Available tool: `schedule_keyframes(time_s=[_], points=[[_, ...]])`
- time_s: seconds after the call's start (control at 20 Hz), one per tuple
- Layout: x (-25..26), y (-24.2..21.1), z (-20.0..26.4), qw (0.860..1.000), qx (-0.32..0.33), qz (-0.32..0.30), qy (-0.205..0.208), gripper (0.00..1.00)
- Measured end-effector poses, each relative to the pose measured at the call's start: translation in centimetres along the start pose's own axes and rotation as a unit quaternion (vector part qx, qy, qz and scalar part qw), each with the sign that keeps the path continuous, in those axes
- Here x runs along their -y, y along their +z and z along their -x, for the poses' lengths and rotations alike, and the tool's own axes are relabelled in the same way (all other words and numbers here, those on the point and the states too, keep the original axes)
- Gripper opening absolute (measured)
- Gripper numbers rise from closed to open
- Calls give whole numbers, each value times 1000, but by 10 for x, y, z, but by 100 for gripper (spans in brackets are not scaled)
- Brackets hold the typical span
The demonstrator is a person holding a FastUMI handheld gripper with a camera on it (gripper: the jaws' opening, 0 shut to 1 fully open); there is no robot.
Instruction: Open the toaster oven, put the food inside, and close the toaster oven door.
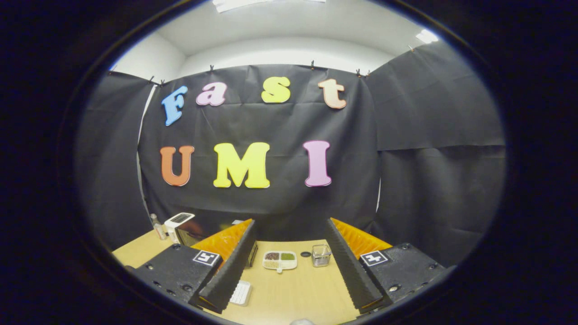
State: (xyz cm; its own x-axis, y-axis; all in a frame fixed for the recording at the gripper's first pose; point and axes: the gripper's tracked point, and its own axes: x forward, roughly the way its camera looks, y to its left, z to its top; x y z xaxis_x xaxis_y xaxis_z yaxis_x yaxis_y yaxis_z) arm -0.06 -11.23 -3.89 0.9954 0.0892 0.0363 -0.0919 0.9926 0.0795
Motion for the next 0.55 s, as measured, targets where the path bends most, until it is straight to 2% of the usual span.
schedule_keyframes(time_s=[0.55], points=[[0, -9, 4, 1000, -15, -7, -5, 98]])
